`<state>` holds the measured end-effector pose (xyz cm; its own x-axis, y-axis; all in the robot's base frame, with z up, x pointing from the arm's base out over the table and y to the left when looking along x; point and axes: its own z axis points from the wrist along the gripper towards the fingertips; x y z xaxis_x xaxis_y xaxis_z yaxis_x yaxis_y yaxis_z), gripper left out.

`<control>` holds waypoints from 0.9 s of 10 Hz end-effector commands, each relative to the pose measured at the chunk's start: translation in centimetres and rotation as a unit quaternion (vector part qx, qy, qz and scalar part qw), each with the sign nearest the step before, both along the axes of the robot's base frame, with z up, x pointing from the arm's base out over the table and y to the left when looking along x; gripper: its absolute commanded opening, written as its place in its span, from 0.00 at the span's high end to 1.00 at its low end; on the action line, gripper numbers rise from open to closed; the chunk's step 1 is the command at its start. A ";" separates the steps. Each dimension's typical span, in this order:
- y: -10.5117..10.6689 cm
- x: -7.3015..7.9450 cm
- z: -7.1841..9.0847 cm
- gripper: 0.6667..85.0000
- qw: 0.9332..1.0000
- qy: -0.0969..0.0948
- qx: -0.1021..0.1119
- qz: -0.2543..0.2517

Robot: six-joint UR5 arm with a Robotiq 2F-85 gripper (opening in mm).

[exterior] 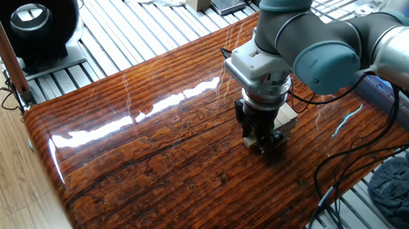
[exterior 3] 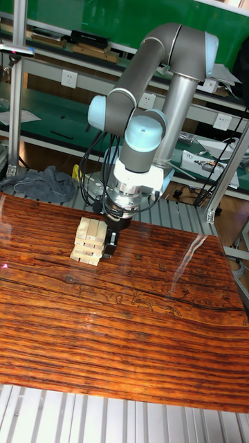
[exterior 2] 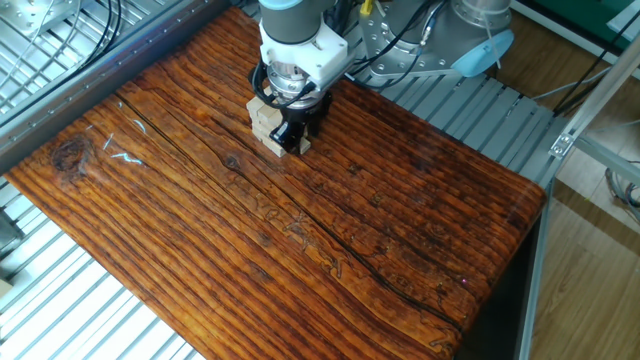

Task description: Play Jenga

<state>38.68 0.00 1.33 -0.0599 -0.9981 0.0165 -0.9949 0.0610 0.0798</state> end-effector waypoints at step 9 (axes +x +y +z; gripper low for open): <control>0.2 0.4 0.1 0.58 1.000 -0.007 0.004 -0.012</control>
